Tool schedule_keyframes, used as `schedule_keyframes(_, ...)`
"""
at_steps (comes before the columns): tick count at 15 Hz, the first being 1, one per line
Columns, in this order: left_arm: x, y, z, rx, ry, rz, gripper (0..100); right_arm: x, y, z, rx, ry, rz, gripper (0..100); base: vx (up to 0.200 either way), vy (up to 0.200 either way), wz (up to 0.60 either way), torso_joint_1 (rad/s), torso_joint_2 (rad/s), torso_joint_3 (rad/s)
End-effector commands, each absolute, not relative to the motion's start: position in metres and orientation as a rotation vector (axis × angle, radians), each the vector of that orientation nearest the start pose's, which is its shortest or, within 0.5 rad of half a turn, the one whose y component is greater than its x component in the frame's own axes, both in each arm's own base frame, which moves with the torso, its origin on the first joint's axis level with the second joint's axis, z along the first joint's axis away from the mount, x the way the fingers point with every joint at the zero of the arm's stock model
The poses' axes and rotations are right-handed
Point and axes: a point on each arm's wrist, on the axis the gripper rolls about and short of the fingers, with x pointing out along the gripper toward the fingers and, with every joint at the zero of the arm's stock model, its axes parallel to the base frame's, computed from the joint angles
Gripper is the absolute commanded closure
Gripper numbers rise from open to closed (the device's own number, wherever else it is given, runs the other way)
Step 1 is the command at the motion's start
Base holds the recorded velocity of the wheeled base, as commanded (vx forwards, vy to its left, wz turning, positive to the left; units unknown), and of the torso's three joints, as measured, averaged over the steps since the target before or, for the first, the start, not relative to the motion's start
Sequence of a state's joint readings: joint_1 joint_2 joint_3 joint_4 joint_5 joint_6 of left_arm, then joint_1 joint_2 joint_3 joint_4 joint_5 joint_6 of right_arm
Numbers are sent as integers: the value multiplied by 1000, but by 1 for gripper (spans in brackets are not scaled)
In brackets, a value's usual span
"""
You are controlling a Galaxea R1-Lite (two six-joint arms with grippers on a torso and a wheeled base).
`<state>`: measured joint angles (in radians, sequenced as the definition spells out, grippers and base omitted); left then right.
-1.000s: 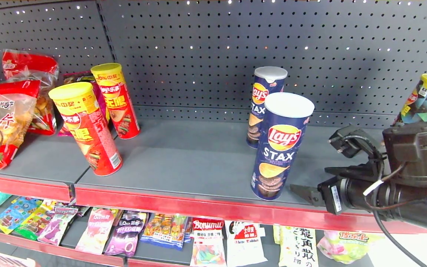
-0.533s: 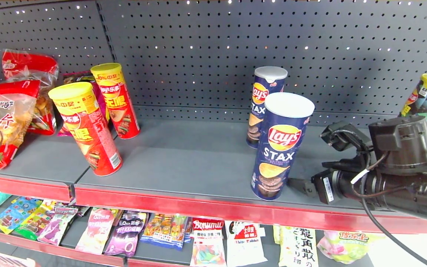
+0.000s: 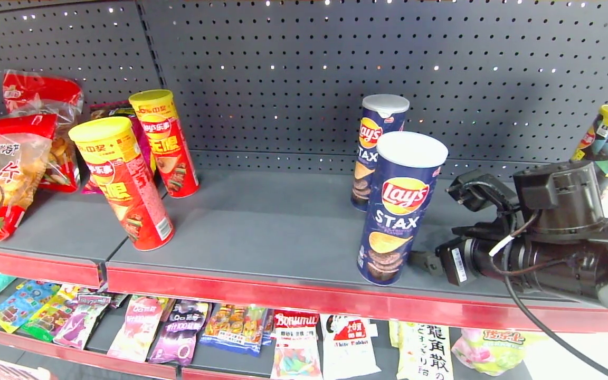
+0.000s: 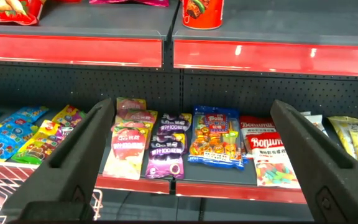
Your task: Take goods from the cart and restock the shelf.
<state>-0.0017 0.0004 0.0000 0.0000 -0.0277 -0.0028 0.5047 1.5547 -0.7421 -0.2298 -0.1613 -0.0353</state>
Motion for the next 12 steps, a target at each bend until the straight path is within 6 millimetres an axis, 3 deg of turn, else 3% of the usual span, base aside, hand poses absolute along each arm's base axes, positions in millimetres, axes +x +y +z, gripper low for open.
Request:
schedule_keyframes(1,-23,-1,75,-3,0,-29,0,226,122,169,-225,546,348,0,0,0,0,0,0,0)
schedule_keyframes(12,-23,-1,75,-3,0,-29,0,226,131,171,-230,536,376,0,0,0,0,0,0,0)
